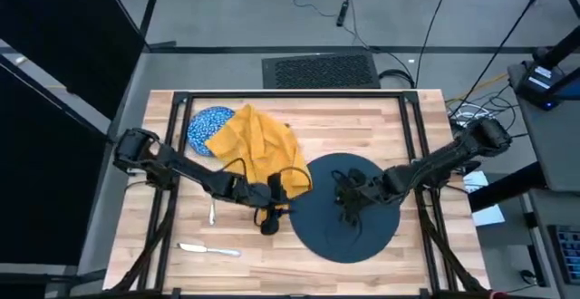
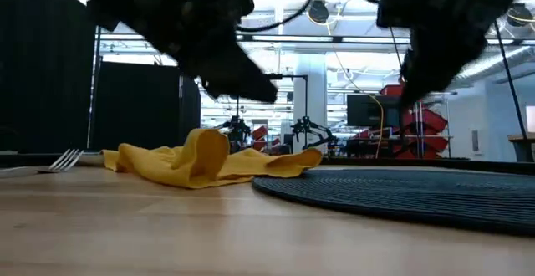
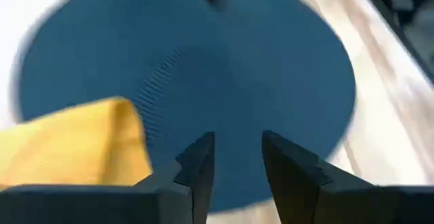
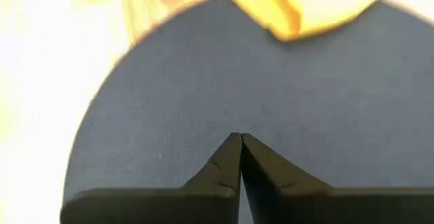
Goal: Set table place
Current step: Move the blue table mat to the center of the table
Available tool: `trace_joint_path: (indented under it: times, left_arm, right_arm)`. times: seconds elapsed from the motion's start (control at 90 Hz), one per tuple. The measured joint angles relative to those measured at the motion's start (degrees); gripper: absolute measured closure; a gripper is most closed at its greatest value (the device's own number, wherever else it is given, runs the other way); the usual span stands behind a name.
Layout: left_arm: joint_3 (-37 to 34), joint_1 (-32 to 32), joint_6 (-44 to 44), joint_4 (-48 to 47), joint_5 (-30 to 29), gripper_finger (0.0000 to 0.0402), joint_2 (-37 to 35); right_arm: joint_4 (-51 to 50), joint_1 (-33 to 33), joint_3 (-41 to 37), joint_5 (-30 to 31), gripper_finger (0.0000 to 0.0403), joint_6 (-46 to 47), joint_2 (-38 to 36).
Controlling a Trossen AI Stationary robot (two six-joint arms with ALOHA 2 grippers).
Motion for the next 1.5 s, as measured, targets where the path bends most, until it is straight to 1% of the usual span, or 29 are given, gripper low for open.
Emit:
trace_joint_path:
  times: [0.078, 0.267, 0.4, 0.489, 0.589, 0.889, 1.056, 1.122, 1.278, 1.5]
  left_arm:
    - [0.94, -0.23, 2.25, 0.00, 0.02, 0.0292, 1.76]
    - [3.98, 0.59, 3.69, -0.45, -0.44, 0.0292, 5.16]
    - [6.33, 0.64, 3.57, -1.23, -0.36, 0.0292, 8.80]
    - [8.13, 0.52, 1.92, -2.42, 1.13, 0.0292, 11.36]
    - [8.65, -0.02, 0.40, -2.89, 2.29, 0.0292, 13.17]
    - [8.96, -3.35, -6.97, -9.37, 2.51, 0.0292, 13.19]
    - [9.02, -6.50, -12.00, -12.45, 6.95, 0.0292, 12.39]
    - [8.96, -7.80, -14.49, -13.97, 7.65, 0.0292, 12.05]
    - [8.91, -11.09, -20.43, -20.89, 7.95, 0.0292, 10.53]
    - [9.02, -14.91, -26.52, -26.72, 7.26, 0.0293, 10.38]
  right_arm:
    - [-1.75, -1.56, 0.21, -0.18, 0.0403, -1.37, -3.69]
    - [-2.59, -3.95, 0.33, -0.20, 0.0403, -3.56, -11.14]
    - [-3.34, -4.24, 0.33, 0.19, 0.0403, -4.92, -14.47]
    - [-4.23, -4.69, 0.33, 0.50, 0.0403, -5.84, -16.20]
    - [-4.69, -5.44, 0.33, 0.62, 0.0403, -6.18, -17.76]
    - [-5.38, -7.25, 0.33, 0.37, 0.0403, -8.40, -19.86]
    - [-6.21, -8.28, 0.33, 0.32, 0.0403, -9.05, -20.33]
    - [-6.10, -8.64, 0.33, 0.26, 0.0403, -9.26, -20.35]
    - [-6.40, -9.43, 0.33, 0.15, 0.0403, -9.83, -20.37]
    - [-6.48, -9.43, 0.33, 0.09, 0.0403, -10.27, -20.35]
